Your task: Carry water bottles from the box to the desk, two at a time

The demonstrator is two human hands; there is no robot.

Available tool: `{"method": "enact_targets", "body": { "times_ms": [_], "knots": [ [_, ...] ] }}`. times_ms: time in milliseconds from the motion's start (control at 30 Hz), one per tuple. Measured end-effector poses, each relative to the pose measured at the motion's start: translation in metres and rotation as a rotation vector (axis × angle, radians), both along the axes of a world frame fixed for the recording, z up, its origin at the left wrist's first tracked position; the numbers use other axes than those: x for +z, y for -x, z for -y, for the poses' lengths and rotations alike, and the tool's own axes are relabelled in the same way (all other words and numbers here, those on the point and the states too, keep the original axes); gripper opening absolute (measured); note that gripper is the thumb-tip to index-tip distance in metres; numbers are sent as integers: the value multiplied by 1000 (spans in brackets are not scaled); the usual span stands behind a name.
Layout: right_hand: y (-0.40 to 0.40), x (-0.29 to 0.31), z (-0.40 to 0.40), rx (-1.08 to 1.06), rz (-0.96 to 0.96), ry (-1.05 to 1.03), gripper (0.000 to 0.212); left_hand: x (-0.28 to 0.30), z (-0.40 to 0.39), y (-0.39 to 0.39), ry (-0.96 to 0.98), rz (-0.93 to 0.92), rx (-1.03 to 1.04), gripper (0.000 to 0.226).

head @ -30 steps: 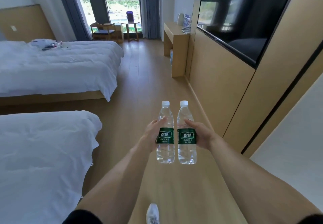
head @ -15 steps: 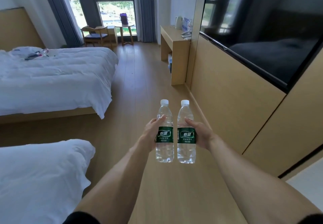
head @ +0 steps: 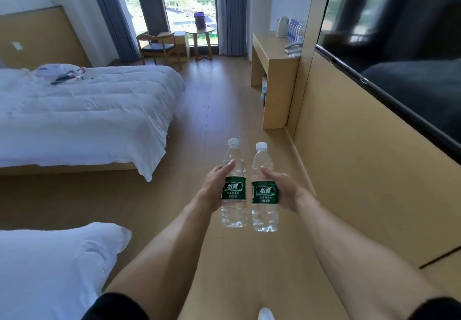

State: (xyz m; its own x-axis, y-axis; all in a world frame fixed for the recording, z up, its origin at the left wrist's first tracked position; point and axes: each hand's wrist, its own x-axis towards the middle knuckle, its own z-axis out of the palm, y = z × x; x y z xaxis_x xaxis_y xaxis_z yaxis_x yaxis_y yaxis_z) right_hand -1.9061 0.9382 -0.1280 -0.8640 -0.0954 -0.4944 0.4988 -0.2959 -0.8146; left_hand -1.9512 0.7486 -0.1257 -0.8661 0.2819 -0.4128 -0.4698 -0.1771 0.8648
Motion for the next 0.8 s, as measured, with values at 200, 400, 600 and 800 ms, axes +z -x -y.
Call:
{"method": "enact_targets", "body": {
  "times_ms": [200,400,600,800],
  "knots": [
    [102,9,-43,89,-10,29,58,12,-39,89,3,-3,55,57],
    [187,2,-62,95,-10,68,55,8,-59,169,4,25,48,58],
    [288,-6,-68,36,-3,17,52,-7,-66,271,4,34,46,59],
    [410,-2,-63,-20,14,-21,50,-9,-64,400,-4,55,6,58]
  ]
}}
